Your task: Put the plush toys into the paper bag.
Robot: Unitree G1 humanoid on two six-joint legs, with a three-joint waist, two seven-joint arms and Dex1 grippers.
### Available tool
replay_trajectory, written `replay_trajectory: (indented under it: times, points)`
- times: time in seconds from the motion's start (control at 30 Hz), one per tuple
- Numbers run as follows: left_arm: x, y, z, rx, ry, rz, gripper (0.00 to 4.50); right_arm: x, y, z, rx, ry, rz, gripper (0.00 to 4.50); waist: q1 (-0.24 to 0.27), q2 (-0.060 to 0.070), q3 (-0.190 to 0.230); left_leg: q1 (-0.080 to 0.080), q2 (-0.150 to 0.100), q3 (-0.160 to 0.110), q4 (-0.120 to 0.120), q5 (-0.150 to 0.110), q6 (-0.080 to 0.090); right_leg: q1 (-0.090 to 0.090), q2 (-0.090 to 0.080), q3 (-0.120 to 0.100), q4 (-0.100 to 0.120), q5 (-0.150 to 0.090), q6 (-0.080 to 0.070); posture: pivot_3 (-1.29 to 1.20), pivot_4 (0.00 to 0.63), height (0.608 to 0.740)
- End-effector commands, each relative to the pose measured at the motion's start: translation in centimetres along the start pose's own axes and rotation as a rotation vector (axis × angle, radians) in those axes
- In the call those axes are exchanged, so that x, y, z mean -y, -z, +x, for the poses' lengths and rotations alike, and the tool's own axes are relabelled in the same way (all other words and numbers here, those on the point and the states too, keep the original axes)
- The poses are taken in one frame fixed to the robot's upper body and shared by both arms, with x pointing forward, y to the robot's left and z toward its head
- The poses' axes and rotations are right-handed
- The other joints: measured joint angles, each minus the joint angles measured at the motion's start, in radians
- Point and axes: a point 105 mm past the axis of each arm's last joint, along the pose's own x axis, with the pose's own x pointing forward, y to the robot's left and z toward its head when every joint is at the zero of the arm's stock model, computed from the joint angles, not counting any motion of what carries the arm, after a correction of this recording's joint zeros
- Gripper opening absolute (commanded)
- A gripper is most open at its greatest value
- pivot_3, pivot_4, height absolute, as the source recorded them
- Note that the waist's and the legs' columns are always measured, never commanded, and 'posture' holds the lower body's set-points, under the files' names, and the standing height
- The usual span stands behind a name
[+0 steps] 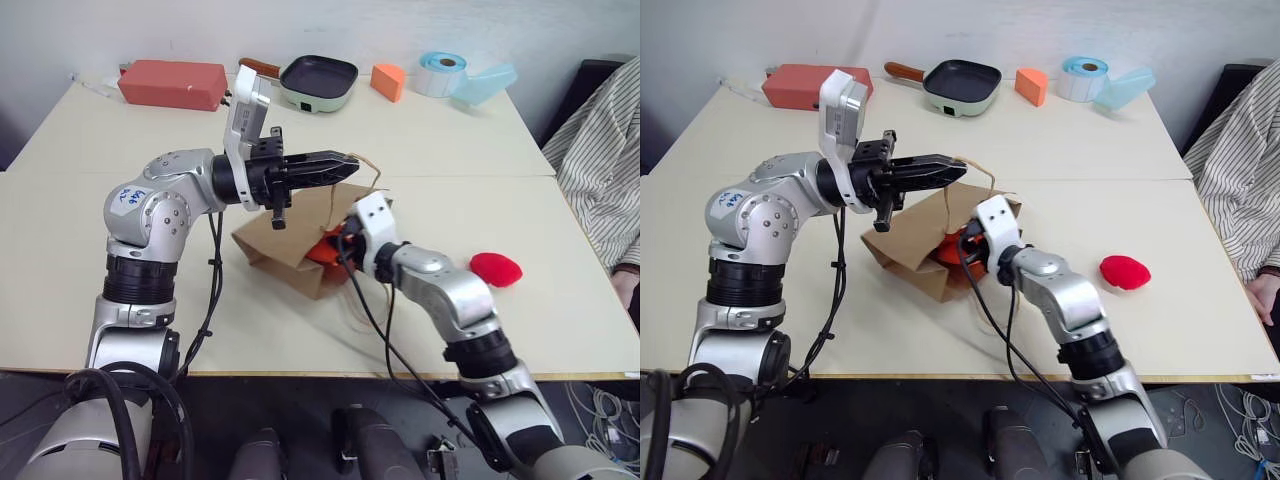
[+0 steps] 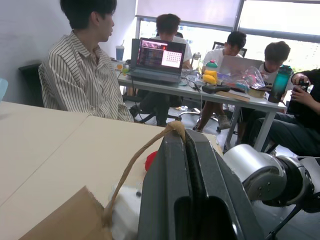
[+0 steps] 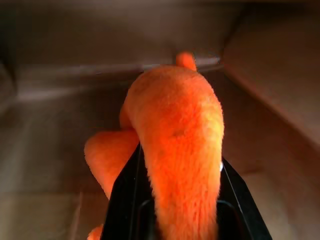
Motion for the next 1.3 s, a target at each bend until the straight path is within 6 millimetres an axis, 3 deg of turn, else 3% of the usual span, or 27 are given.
replay_trajectory:
  times: [0.03, 0.17, 0.33, 0.5, 0.57, 0.73, 0.83, 0.93, 1.17, 1.3]
  points:
    - [0.1, -1.0, 0.0, 0.013, 0.002, 0.051, 0.0, 0.0, -1.0, 0.6, 0.048, -0.012, -0.004, 1.29, -0.001, 0.0, 0.0, 0.0, 0.0, 0.0, 0.0, 0.0, 0.0, 0.0, 0.0, 0.0, 0.0, 0.0, 0.0, 0.0, 0.15, 0.74]
    - [-0.2, -1.0, -0.4, 0.008, -0.017, 0.049, 0.0, -0.2, -3.1, -2.3, 0.168, -0.09, 0.053, 2.77, 0.007, 0.0, 0.0, -0.001, 0.0, -0.001, 0.001, 0.0, 0.0, 0.0, 0.0, 0.0, 0.0, 0.0, 0.0, 0.0, 0.15, 0.74]
    - [-0.3, -0.9, -0.9, -0.002, -0.036, 0.04, 0.0, -1.4, -4.2, -11.6, 0.257, -0.23, 0.066, 4.47, 0.019, 0.0, 0.0, -0.008, 0.0, -0.007, 0.003, -0.001, 0.001, -0.002, 0.0, -0.001, -0.003, 0.0, 0.0, 0.0, 0.15, 0.74]
    - [-0.3, -0.7, -1.3, -0.011, -0.046, 0.03, 0.0, 1.4, -3.1, -21.7, 0.263, -0.086, 0.171, 4.47, 0.039, 0.0, 0.0, -0.009, -0.001, -0.009, 0.004, -0.001, 0.001, -0.001, 0.0, -0.002, -0.003, 0.0, 0.0, 0.0, 0.15, 0.74]
    - [-0.3, -0.7, -1.5, -0.013, -0.047, 0.028, 0.0, 2.5, -2.5, -24.4, 0.234, 0.001, 0.195, 4.47, 0.039, 0.0, 0.0, -0.008, -0.001, -0.009, 0.004, -0.001, 0.002, 0.001, 0.0, -0.003, -0.004, 0.0, 0.0, 0.0, 0.15, 0.74]
    - [-0.4, -0.7, -1.5, -0.016, -0.04, 0.026, 0.0, 7.7, 1.9, -30.3, 0.092, 0.403, 0.308, 4.47, 0.035, 0.0, -0.001, -0.006, -0.002, -0.007, 0.003, -0.001, 0.002, 0.003, 0.001, 0.0, -0.005, 0.0, 0.0, 0.0, 0.15, 0.74]
    - [-0.4, -0.9, -1.3, -0.014, -0.032, 0.029, 0.0, 9.3, 3.1, -31.3, 0.063, 0.519, 0.306, 4.47, 0.034, 0.0, -0.001, -0.002, -0.003, -0.004, 0.003, -0.001, 0.002, 0.003, 0.001, 0.003, -0.004, 0.0, 0.001, 0.0, 0.15, 0.74]
    - [-0.3, -0.9, -1.0, -0.012, -0.026, 0.031, 0.0, 11.2, 3.6, -30.5, 0.055, 0.6, 0.252, 4.47, 0.032, -0.001, 0.0, 0.006, -0.003, -0.004, -0.001, -0.001, 0.002, 0.011, 0.002, 0.004, -0.007, 0.0, 0.001, 0.0, 0.15, 0.74]
    - [-0.1, -1.0, -0.6, -0.01, -0.018, 0.034, 0.0, 15.1, 5.7, -23.9, -0.056, 0.634, 0.104, 4.47, 0.032, 0.0, 0.0, 0.012, -0.002, -0.003, -0.004, 0.0, 0.0, 0.016, 0.003, 0.005, -0.009, 0.0, 0.001, 0.0, 0.15, 0.74]
    - [-0.2, -1.0, -0.7, -0.016, -0.029, 0.028, 0.0, 16.4, 7.1, -21.0, -0.097, 0.634, 0.12, 4.47, 0.038, 0.001, 0.0, 0.011, -0.001, -0.003, -0.005, 0.0, 0.0, 0.015, 0.004, 0.004, -0.011, 0.0, 0.001, 0.0, 0.15, 0.74]
